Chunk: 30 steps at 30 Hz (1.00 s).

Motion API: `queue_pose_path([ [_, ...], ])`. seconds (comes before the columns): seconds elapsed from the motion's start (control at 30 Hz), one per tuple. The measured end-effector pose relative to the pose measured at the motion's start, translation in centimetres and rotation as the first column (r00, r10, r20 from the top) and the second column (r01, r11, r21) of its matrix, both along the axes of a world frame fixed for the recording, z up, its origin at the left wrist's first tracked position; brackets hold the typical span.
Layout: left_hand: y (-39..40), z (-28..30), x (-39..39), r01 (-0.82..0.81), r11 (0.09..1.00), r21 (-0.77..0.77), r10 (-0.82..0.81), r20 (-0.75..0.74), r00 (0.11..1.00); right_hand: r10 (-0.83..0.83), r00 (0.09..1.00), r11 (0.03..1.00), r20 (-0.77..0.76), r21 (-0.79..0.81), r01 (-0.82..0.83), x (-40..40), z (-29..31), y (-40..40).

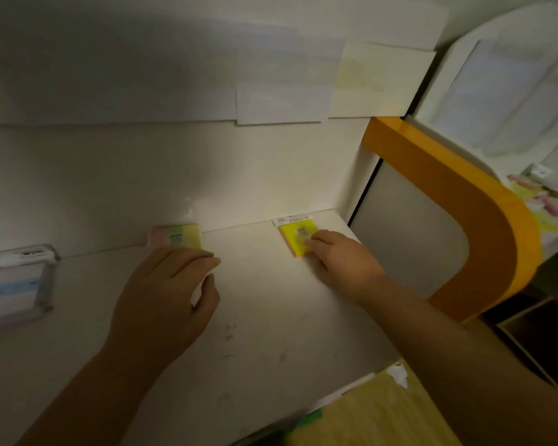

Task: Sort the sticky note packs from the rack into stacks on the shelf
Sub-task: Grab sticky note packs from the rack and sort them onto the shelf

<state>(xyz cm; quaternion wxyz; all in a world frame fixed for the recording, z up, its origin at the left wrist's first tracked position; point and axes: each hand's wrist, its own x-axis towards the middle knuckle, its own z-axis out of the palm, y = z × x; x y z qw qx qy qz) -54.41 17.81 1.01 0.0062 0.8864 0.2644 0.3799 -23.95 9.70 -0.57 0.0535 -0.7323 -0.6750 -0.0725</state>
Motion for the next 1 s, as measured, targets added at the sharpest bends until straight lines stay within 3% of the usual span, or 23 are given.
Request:
queue_pose_path([
  [0.2, -1.7, 1.9, 3.8, -0.033, 0.997, -0.064, 0.032, -0.009, 0.999, 0.011, 0.996, 0.952, -0.089, 0.307, 0.016, -2.2, 4.9, -5.2],
  [0.33, -3.8, 4.1, 8.5, -0.111, 0.992, -0.056, 0.111, -0.006, 0.994, 0.023, 1.000, 0.868, -0.013, 0.497, -0.013, -1.7, 8.9, -11.0],
  [0.5, -8.6, 6.8, 15.2, -0.049, 0.997, -0.057, 0.052, 0.045, 0.998, -0.092, 0.995, 0.742, 0.042, 0.669, 0.040, 3.3, 12.3, -20.4],
  [0.77, -23.0, 8.7, 28.5, 0.214, 0.971, 0.109, -0.223, 0.082, 0.971, -0.455, 0.890, 0.778, -0.035, 0.471, 0.416, 15.5, 10.1, -36.5],
  [1.0, -31.8, 4.7, 37.9, 0.239, 0.964, -0.112, -0.255, -0.162, 0.953, -0.524, 0.847, 0.795, -0.089, 0.306, 0.523, 22.7, 6.6, -46.1],
])
